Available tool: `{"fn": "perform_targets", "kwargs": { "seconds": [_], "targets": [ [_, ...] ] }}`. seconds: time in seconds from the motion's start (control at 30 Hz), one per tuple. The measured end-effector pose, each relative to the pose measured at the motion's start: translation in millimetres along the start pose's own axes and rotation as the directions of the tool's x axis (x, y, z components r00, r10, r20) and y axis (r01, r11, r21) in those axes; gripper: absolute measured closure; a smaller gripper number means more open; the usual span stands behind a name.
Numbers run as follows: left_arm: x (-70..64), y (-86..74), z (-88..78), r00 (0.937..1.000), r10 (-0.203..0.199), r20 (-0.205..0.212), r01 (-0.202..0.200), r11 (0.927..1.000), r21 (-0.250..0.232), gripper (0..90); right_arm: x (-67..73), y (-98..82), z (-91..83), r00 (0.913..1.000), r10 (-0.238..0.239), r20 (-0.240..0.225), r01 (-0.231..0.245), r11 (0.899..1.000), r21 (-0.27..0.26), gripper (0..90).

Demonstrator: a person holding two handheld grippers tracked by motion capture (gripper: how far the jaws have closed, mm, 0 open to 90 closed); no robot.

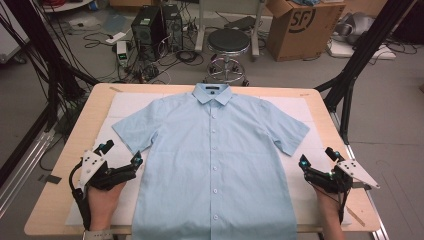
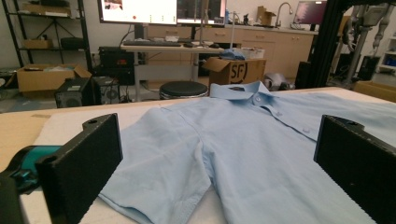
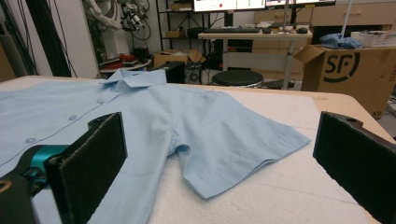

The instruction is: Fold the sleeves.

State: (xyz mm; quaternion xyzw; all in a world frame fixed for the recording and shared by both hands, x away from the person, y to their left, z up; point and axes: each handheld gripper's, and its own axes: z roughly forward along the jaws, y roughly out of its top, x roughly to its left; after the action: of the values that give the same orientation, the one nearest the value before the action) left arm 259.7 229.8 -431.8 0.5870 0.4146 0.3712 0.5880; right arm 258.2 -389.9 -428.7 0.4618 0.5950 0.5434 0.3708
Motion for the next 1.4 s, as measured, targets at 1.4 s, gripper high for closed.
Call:
{"fn": "perform_targets", "kwargs": {
  "seconds": [1.4],
  "targets": [
    [136.6, 29.3, 116.6, 0.9687, -0.060, -0.241, 0.169, 0.8706, 0.462, 17.7, 0.5, -1.6, 5.1, 0.9988, 0.050, -0.003, -0.050, 0.999, 0.005, 1.6]
  ]
}}
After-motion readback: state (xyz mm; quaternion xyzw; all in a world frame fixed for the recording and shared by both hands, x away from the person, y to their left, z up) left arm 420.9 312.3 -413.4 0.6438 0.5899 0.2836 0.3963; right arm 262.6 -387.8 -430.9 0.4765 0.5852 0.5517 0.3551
